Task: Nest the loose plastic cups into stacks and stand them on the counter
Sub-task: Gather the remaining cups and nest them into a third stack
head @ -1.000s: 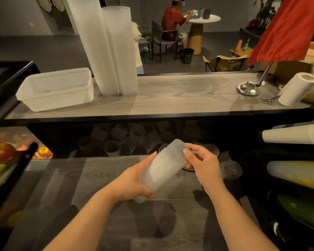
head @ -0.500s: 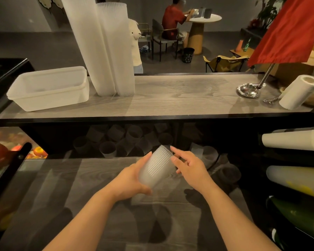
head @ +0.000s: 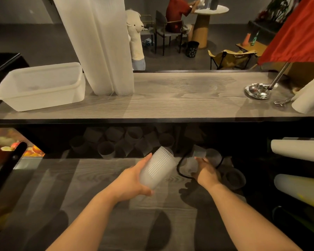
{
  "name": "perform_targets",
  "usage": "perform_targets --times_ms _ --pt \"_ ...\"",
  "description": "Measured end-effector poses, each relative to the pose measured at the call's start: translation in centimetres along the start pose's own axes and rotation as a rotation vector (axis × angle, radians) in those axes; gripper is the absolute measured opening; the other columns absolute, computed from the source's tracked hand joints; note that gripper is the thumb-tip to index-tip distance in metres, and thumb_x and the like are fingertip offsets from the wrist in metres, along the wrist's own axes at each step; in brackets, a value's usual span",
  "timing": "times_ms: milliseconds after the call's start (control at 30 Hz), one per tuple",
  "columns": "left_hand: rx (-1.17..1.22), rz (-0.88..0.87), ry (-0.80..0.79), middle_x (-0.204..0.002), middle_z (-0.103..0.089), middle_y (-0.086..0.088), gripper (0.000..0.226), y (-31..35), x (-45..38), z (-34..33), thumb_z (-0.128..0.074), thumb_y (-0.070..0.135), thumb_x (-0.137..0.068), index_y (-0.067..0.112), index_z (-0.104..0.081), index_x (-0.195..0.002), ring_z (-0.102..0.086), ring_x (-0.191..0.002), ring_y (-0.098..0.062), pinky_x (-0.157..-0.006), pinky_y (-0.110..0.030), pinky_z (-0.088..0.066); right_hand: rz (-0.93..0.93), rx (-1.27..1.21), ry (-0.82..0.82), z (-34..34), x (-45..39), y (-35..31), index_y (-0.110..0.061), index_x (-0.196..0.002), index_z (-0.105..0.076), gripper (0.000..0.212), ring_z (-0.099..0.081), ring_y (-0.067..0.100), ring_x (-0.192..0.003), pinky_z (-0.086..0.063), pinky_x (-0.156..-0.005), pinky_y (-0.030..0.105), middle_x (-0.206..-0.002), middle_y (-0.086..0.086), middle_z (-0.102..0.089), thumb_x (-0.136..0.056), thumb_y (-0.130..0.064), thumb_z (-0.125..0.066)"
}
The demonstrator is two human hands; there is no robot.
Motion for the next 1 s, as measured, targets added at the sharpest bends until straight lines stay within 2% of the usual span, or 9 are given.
perform_targets --times_ms 67,200,367,433,500,567,633,800,1000 --pt "-0.003 0.004 -0.002 -0.134 -0.045 0.009 0.119 -0.2 0.0 0.1 -0.085 0.032 -0.069 0.065 -0.004 -0.149 -0.053 -0.109 -0.012 -0.092 -0.034 -0.055 0.002 0.025 0.002 0.0 0.0 -0.4 -0.036 -0.147 -0.032 0.064 -0.039 0.022 -0.137 -0.040 -0.108 0.039 -0.152 -0.004 -0.032 -0.090 -0.043 -0.061" --pt "-0.022 0.024 0.003 -0.138 -0.045 0.008 0.120 -1.0 0.1 0.6 -0.085 0.032 -0.069 0.065 -0.001 -0.149 -0.053 -0.113 -0.014 -0.095 -0.034 -0.053 0.016 -0.011 0.047 1.3 0.7 -1.4 -0.029 -0.145 -0.041 0.058 -0.048 0.028 -0.129 -0.047 -0.100 0.042 -0.145 0.004 -0.040 -0.091 -0.020 -0.061" --pt "-0.042 0.031 0.001 -0.143 -0.042 0.012 0.121 -1.5 0.1 0.7 -0.085 0.030 -0.068 0.063 -0.003 -0.151 -0.050 -0.123 -0.015 -0.102 -0.035 -0.048 -0.010 -0.225 0.064 3.3 2.3 -1.9 -0.023 -0.130 -0.060 0.036 -0.059 0.027 -0.112 -0.050 -0.086 0.033 -0.126 0.002 -0.060 -0.095 -0.016 -0.057" --pt "-0.039 0.022 -0.011 -0.146 -0.042 0.014 0.122 -1.5 0.1 0.5 -0.085 0.032 -0.065 0.064 -0.003 -0.150 -0.050 -0.123 -0.013 -0.104 -0.036 -0.048 -0.020 -0.416 0.115 4.3 3.2 -2.0 -0.018 -0.114 -0.069 0.022 -0.064 0.023 -0.099 -0.047 -0.076 0.028 -0.105 -0.001 -0.068 -0.095 -0.025 -0.061" --pt "-0.041 0.006 -0.031 -0.149 -0.040 0.015 0.121 -1.4 0.2 0.3 -0.085 0.034 -0.064 0.066 -0.004 -0.149 -0.049 -0.125 -0.011 -0.105 -0.037 -0.047 -0.010 -0.725 0.175 6.0 4.7 -2.7 -0.013 -0.103 -0.071 0.021 -0.064 0.017 -0.080 -0.048 -0.069 0.026 -0.083 -0.002 -0.067 -0.093 -0.030 -0.064" --pt "-0.056 -0.024 -0.047 -0.151 -0.037 0.018 0.121 -1.1 0.2 0.0 -0.085 0.034 -0.065 0.065 -0.004 -0.149 -0.046 -0.127 -0.009 -0.107 -0.036 -0.045 -0.009 -1.002 0.180 7.4 6.5 -3.5 -0.015 -0.099 -0.071 0.016 -0.058 0.012 -0.066 -0.049 -0.062 0.023 -0.073 0.000 -0.064 -0.094 -0.028 -0.063" --pt "-0.061 -0.057 -0.060 -0.150 -0.034 0.021 0.120 -0.6 0.3 -0.1 -0.086 0.033 -0.066 0.066 -0.005 -0.148 -0.045 -0.127 -0.009 -0.107 -0.034 -0.044 0.037 -1.149 0.167 8.5 7.9 -4.5 -0.018 -0.096 -0.072 0.013 -0.057 0.011 -0.064 -0.050 -0.062 0.024 -0.074 0.002 -0.064 -0.095 -0.026 -0.062" --pt "-0.051 -0.109 -0.069 -0.141 -0.040 0.018 0.119 0.5 0.6 -0.2 -0.087 0.028 -0.067 0.066 -0.008 -0.147 -0.047 -0.121 -0.009 -0.099 -0.028 -0.046 0.070 -1.247 0.121 9.2 10.0 -5.8 -0.020 -0.093 -0.073 0.014 -0.057 0.014 -0.070 -0.052 -0.070 0.030 -0.087 0.011 -0.068 -0.096 -0.024 -0.061" --pt "-0.006 -0.129 -0.067 -0.139 -0.044 0.020 0.118 1.0 1.1 0.0 -0.086 0.031 -0.064 0.069 -0.010 -0.146 -0.050 -0.117 -0.006 -0.097 -0.029 -0.049 0.095 -1.225 0.128 8.9 10.8 -6.6 -0.022 -0.099 -0.072 0.013 -0.059 0.014 -0.073 -0.053 -0.068 0.025 -0.090 0.009 -0.070 -0.096 -0.024 -0.059"
Point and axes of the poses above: each hand's wrist, its own x-axis away from the middle knuckle, its own z-axis out of the back of the hand, y = z × x, the point moved 5 cm from there along -x, towards the middle knuckle
